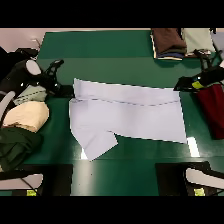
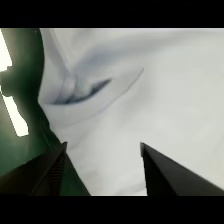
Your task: Fold the shirts.
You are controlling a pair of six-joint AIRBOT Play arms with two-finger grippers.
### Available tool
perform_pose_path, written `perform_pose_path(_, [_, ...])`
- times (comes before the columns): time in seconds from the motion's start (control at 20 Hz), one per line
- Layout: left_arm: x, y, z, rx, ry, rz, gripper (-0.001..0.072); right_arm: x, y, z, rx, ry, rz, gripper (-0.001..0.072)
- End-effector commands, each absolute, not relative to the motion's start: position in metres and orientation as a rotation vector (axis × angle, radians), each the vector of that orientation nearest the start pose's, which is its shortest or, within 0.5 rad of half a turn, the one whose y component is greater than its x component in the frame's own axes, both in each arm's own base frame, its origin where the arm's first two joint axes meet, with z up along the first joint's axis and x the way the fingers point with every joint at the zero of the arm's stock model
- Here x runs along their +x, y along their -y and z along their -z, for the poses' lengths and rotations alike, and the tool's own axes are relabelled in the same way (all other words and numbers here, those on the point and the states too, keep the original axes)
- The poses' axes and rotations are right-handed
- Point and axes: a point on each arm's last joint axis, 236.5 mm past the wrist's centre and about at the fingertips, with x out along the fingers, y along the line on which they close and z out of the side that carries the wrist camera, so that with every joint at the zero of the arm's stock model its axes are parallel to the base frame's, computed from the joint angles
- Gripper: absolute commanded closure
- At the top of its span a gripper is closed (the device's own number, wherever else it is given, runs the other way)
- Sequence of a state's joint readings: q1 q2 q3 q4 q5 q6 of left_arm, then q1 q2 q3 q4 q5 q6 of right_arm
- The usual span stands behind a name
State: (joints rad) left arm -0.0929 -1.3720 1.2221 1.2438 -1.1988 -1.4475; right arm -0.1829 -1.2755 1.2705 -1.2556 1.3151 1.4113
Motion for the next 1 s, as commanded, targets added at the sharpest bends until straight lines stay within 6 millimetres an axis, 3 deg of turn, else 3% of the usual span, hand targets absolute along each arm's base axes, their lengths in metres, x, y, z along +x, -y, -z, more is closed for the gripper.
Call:
perform_pose_path(0.0, [0.307,0.097,0.019,-0.179,-1.426,0.296,0.016,0.34,-0.013,-0.062,0.237,-1.243,-0.171,0.028])
perform_pose_path(0.15, [0.235,0.091,0.058,-0.222,-1.528,0.256,0.016,0.323,-0.021,-0.063,0.224,-1.21,-0.178,0.028])
perform_pose_path(0.3, [0.202,0.11,0.075,-0.354,-1.541,0.281,0.0161,0.315,-0.028,-0.067,0.21,-1.197,-0.193,0.028])
perform_pose_path(0.55, [0.205,0.147,0.078,-0.534,-1.459,0.378,0.0161,0.317,-0.042,-0.075,0.279,-1.173,-0.236,0.0281])
perform_pose_path(0.8, [0.216,0.178,0.077,-0.518,-1.373,0.408,0.0172,0.315,-0.042,-0.074,0.28,-1.183,-0.238,0.028])
perform_pose_path(0.85, [0.216,0.181,0.075,-0.529,-1.376,0.405,0.0334,0.312,-0.042,-0.073,0.279,-1.196,-0.24,0.028])
perform_pose_path(0.9, [0.216,0.183,0.071,-0.523,-1.378,0.418,0.0583,0.309,-0.039,-0.071,0.275,-1.212,-0.234,0.028])
perform_pose_path(0.95, [0.216,0.184,0.066,-0.505,-1.376,0.437,0.0683,0.305,-0.035,-0.07,0.286,-1.228,-0.226,0.0281])
